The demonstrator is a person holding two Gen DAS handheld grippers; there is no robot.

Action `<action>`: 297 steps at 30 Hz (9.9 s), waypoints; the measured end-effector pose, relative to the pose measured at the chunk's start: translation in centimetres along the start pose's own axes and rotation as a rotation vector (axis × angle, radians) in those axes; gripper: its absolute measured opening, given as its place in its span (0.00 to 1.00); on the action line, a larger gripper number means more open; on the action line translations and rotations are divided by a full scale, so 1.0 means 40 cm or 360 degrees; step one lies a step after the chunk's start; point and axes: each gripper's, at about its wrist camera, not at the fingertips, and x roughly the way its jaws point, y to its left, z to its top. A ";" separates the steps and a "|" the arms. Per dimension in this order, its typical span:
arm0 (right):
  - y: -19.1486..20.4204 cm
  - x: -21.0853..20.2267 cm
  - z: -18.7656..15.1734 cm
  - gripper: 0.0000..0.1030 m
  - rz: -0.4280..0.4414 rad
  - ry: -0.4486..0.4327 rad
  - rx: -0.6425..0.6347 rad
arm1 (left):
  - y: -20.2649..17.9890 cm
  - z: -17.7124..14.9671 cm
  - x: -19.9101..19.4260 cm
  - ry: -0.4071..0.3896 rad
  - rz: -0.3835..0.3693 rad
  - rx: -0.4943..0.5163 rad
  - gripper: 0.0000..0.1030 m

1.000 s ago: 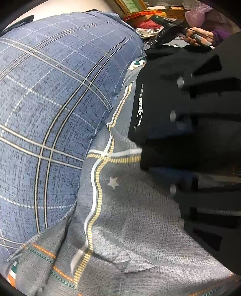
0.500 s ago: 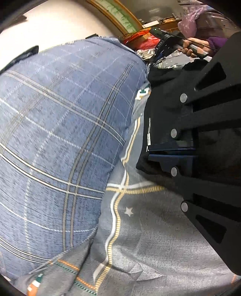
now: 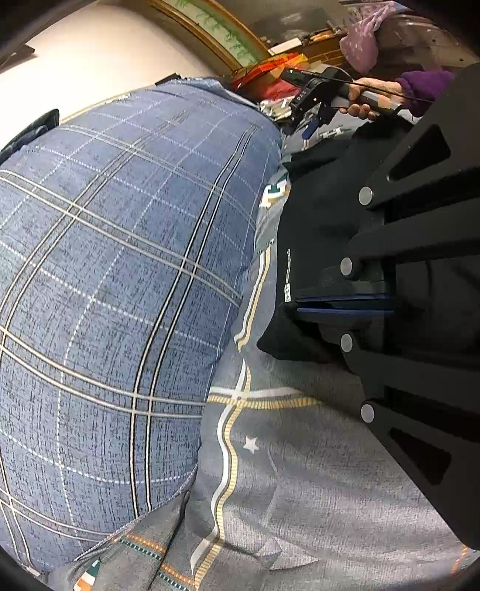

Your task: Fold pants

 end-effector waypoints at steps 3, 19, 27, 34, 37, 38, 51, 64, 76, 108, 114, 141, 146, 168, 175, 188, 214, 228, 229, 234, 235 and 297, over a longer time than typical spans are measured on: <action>0.013 0.029 0.004 0.68 -0.0108 -0.0006 -0.0107 | 0.009 0.000 0.010 0.0003 0.0037 0.0000 0.01; 0.045 0.116 -0.015 0.14 -0.0310 0.0070 -0.0279 | 0.058 -0.024 0.041 0.0078 0.0205 -0.0026 0.02; 0.041 -0.098 0.011 0.14 -0.0104 -0.0238 -0.0083 | 0.011 -0.026 -0.078 -0.0091 0.0004 -0.0001 0.01; -0.041 -0.269 -0.012 0.14 0.0053 -0.0392 0.0102 | -0.029 -0.079 -0.212 -0.0208 -0.0107 0.0040 0.01; -0.097 -0.325 -0.045 0.14 0.0148 -0.0401 0.0214 | -0.040 -0.103 -0.265 -0.0240 -0.0131 0.0060 0.01; -0.118 -0.346 -0.059 0.14 0.0174 -0.0404 0.0243 | -0.043 -0.118 -0.284 -0.0249 -0.0132 0.0075 0.01; -0.328 -0.521 -0.263 0.24 0.0161 -0.0259 0.0332 | -0.001 -0.447 -0.358 0.0052 0.0041 0.0166 0.02; -0.272 -0.465 -0.259 0.58 -0.0032 -0.0207 0.0146 | -0.074 -0.396 -0.428 -0.0399 0.0042 0.0242 0.05; -0.173 -0.338 -0.274 0.08 -0.0475 -0.0093 -0.0176 | -0.061 -0.393 -0.410 -0.0486 0.0041 0.0253 0.15; -0.040 -0.416 -0.331 0.55 -0.0336 -0.0317 -0.0334 | -0.195 -0.458 -0.262 -0.0428 0.0381 0.0613 0.79; 0.074 -0.368 -0.413 0.56 -0.0233 -0.0160 -0.0503 | -0.217 -0.476 -0.227 -0.0368 0.0461 0.0696 0.82; 0.219 -0.396 -0.561 0.63 -0.0266 -0.0237 -0.1007 | -0.343 -0.482 -0.198 -0.0180 0.0600 0.0889 1.00; 0.144 -0.380 -0.527 0.63 -0.0316 -0.0158 -0.0835 | -0.499 -0.438 -0.153 -0.0180 0.0623 0.1158 1.00; 0.052 -0.470 -0.455 0.63 -0.0489 -0.0380 -0.0694 | -0.725 -0.390 -0.093 -0.0204 0.0588 0.1284 1.00; 0.042 -0.476 -0.447 0.63 -0.0514 -0.0406 -0.0688 | -0.753 -0.394 -0.071 -0.0182 0.0592 0.1327 1.00; -0.109 -0.470 -0.381 0.63 -0.0052 -0.0179 -0.0177 | -0.770 -0.358 0.010 -0.0036 0.0537 0.1356 1.00; -0.388 -0.366 -0.342 0.51 0.0369 0.0019 0.0684 | -0.977 -0.364 0.377 0.0556 -0.0038 0.1638 0.95; -0.430 -0.305 -0.311 0.18 0.0516 0.0004 0.0833 | -0.955 -0.383 0.473 0.0801 -0.0240 0.1587 0.38; -0.432 -0.306 -0.312 0.17 0.0524 0.0004 0.0838 | -0.959 -0.388 0.467 0.0798 -0.0266 0.1606 0.30; -0.414 -0.334 -0.307 0.14 0.0554 -0.0028 0.0751 | -0.973 -0.392 0.447 0.0789 -0.0273 0.1594 0.11; -0.410 -0.342 -0.306 0.14 0.0564 -0.0044 0.0731 | -0.971 -0.384 0.439 0.0778 -0.0288 0.1568 0.11; 0.361 -0.158 -0.512 0.46 0.0202 0.0064 -0.0742 | -0.190 -0.352 -0.195 -0.0188 0.0184 0.0460 0.64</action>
